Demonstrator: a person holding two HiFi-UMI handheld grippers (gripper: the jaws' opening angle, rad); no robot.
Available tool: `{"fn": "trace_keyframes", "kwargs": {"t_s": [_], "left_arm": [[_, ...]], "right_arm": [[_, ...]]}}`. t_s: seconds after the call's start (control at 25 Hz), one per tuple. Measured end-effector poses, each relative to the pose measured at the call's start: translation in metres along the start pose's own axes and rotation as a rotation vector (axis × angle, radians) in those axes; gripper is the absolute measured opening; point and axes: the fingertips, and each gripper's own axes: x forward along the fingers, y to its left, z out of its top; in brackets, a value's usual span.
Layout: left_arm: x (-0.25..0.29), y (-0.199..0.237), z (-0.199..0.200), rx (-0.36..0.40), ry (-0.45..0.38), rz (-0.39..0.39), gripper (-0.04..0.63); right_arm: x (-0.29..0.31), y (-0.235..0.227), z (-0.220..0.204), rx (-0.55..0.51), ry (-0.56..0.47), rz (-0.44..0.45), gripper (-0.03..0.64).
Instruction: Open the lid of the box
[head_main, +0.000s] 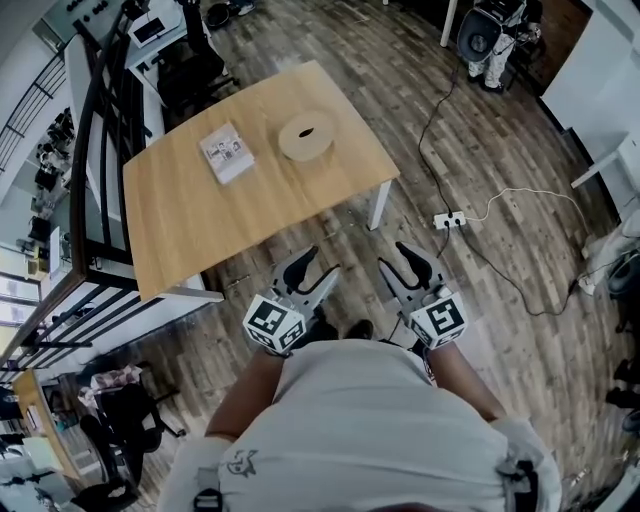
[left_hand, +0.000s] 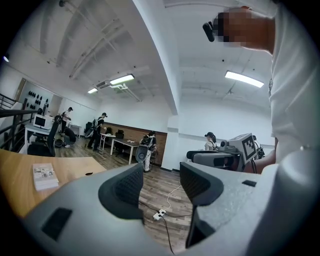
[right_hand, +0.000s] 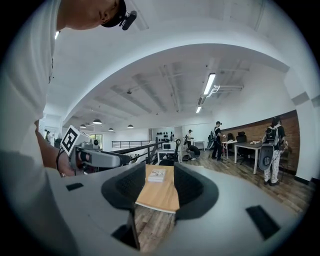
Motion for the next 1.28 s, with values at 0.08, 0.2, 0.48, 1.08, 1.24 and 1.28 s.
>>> {"fn": "trace_keyframes", "kwargs": {"t_s": [0.08, 0.2, 0.48, 1.08, 1.24, 1.28], "left_arm": [[0.007, 0.005, 0.000, 0.001, 0.000, -0.008, 0.220], [0.019, 0.014, -0.001, -0.008, 0.004, -0.029, 0.221], [0.051, 0.046, 0.010, -0.016, -0.014, -0.078, 0.219], [0.072, 0.204, 0.043, 0.050, 0.003, -0.084, 0.221], [0.064, 0.239, 0.050, 0.056, -0.003, -0.080, 0.221], [0.062, 0.246, 0.050, 0.055, -0.001, -0.075, 0.221]], "right_arm": [[0.003, -0.006, -0.002, 0.001, 0.006, -0.010, 0.186], [0.008, -0.014, -0.003, 0.004, 0.014, -0.030, 0.186], [0.034, -0.044, 0.001, -0.022, 0.030, -0.083, 0.187], [0.191, -0.079, 0.031, -0.068, 0.028, -0.122, 0.192], [0.229, -0.079, 0.036, -0.103, 0.041, -0.112, 0.196], [0.237, -0.078, 0.036, -0.105, 0.046, -0.105, 0.198]]}}
